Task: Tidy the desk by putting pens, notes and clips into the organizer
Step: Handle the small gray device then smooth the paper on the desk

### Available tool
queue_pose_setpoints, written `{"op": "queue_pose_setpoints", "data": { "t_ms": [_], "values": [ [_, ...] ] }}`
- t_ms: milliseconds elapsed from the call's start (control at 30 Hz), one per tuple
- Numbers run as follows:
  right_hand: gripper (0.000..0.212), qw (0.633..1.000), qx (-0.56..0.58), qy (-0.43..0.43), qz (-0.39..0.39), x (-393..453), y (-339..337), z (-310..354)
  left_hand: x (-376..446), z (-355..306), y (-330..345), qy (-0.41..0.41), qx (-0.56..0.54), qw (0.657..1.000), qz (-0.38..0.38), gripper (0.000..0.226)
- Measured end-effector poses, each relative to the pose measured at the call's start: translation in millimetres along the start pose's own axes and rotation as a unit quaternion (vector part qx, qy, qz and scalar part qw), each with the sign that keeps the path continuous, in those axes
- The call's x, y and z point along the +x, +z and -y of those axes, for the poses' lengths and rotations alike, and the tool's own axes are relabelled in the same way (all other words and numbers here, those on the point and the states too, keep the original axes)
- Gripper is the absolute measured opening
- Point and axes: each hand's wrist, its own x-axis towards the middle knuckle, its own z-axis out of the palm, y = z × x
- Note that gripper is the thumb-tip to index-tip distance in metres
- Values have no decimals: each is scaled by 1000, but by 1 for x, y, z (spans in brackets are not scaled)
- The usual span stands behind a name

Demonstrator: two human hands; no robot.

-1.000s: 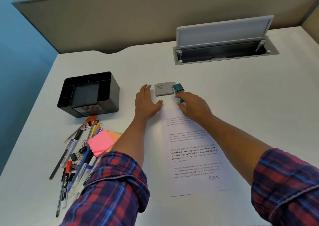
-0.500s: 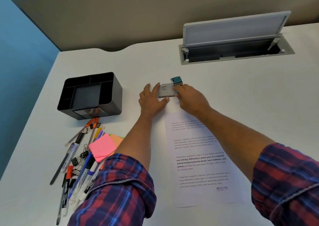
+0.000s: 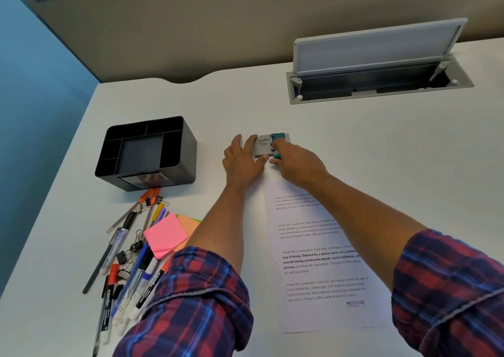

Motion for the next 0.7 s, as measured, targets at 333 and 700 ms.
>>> {"op": "queue_pose_setpoints", "data": {
  "t_ms": [333,700],
  "values": [
    [42,997,-61,-30,-47,2,0,-2,0,0,-1,2,4,1000,8,65],
    [38,996,-64,-32,-52,-4,-2,1,-2,-2,-4,-2,14,1000,17,64]
  ]
}}
